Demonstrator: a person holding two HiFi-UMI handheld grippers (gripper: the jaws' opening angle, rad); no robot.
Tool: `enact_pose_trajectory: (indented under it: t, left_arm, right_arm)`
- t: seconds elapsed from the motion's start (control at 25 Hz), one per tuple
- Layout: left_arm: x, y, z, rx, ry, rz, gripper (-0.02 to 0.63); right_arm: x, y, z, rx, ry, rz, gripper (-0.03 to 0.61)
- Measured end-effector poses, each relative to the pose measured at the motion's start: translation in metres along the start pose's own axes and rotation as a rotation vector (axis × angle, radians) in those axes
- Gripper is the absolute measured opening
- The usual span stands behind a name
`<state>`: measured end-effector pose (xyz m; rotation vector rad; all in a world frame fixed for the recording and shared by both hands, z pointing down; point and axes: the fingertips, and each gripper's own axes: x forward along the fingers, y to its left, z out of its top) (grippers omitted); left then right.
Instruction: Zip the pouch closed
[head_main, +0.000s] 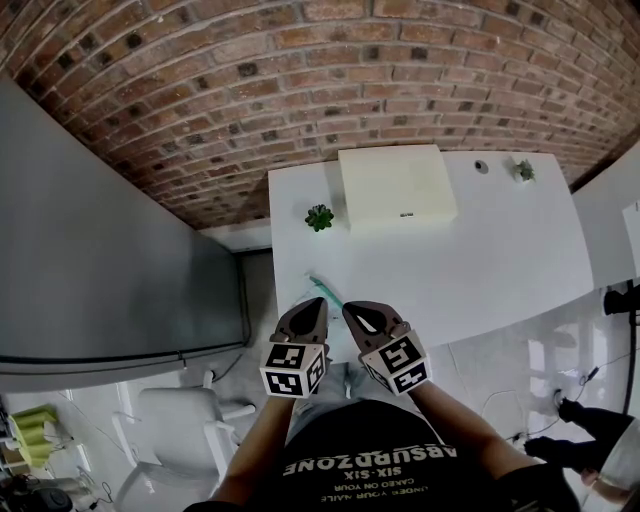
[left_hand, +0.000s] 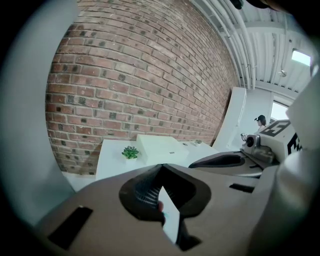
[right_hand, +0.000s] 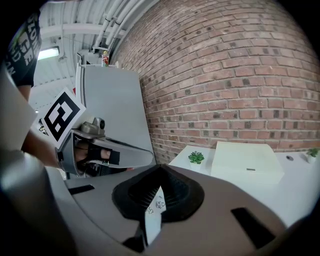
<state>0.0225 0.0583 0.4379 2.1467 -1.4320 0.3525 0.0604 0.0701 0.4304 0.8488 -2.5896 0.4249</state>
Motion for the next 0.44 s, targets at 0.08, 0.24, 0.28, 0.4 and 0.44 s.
enact_pose_trajectory:
  t: [0.08, 0.24, 0.28, 0.4, 0.44]
  left_arm:
    - [-0.0004, -0.002, 0.0, 0.001, -0.001, -0.001, 0.006]
    - [-0.0021, -0.0058, -0.0018, 0.005, 0.001, -0.006, 0.006]
    - [-0.0025, -0.0066, -0.002, 0.005, 0.0, -0.007, 0.006]
    - [-0.003, -0.0087, -0.0011, 0.004, -0.001, -0.008, 0.006]
    - [-0.0031, -0.0092, -0.0008, 0.004, -0.001, -0.008, 0.006]
  right_arm:
    - [-0.0022, 0.0007, -0.0023, -0.003, 0.014, 0.002, -0.003]
    - [-0.0034, 0.0021, -0.0023, -0.001, 0.005, 0.003, -0.003]
    - [-0.0036, 0.0023, -0.0019, 0.0, 0.001, 0.004, -0.003]
    - [-0.0046, 0.0027, -0.0001, 0.002, 0.002, 0.009, -0.003]
    - [-0.0049, 0.0029, 0.0006, 0.002, 0.004, 0.012, -0.003]
